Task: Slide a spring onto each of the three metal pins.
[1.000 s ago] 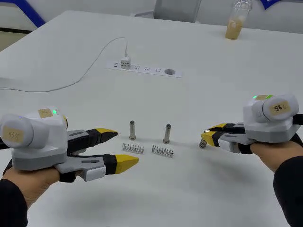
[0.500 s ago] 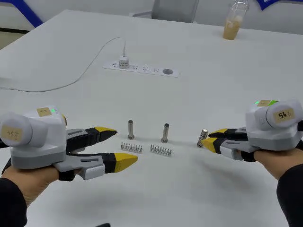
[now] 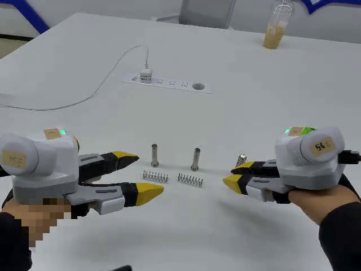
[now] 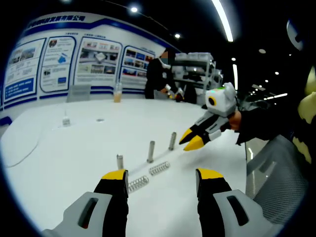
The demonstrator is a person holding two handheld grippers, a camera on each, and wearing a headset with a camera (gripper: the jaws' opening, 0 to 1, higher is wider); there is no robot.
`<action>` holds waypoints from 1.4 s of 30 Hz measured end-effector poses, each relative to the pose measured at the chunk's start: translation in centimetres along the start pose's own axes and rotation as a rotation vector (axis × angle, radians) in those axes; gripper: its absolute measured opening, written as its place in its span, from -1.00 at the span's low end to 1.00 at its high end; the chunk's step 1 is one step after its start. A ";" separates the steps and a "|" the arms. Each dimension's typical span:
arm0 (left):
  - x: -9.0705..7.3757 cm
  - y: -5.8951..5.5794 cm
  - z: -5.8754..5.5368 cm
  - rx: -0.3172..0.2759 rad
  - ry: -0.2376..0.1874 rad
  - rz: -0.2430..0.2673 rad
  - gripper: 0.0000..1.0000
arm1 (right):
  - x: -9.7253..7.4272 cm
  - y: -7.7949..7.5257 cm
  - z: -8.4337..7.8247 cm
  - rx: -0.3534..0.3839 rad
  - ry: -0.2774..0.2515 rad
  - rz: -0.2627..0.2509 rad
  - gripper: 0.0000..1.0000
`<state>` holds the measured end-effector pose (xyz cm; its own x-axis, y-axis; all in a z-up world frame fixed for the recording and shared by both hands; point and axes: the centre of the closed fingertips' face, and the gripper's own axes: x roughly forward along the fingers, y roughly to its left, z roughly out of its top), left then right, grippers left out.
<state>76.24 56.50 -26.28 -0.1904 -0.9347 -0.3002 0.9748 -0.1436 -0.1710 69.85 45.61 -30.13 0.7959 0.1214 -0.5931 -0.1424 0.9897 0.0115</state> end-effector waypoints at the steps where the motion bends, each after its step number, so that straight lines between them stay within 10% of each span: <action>1: 0.0 0.0 0.0 0.000 0.000 0.000 0.12 | 0.2 0.2 0.1 -0.007 0.002 0.006 -0.66; 20: 0.1 0.0 -0.2 0.001 0.009 -0.001 0.13 | 4.3 2.4 3.0 -0.158 0.060 0.118 -0.66; 42: 0.2 -0.2 -0.6 -0.006 0.016 -0.011 0.12 | 8.7 3.6 1.5 -0.278 0.209 0.198 -0.67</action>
<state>75.95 56.48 -26.84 -0.2027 -0.9278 -0.3133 0.9719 -0.1515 -0.1801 77.12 50.38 -34.01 0.6046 0.2615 -0.7524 -0.4578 0.8871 -0.0595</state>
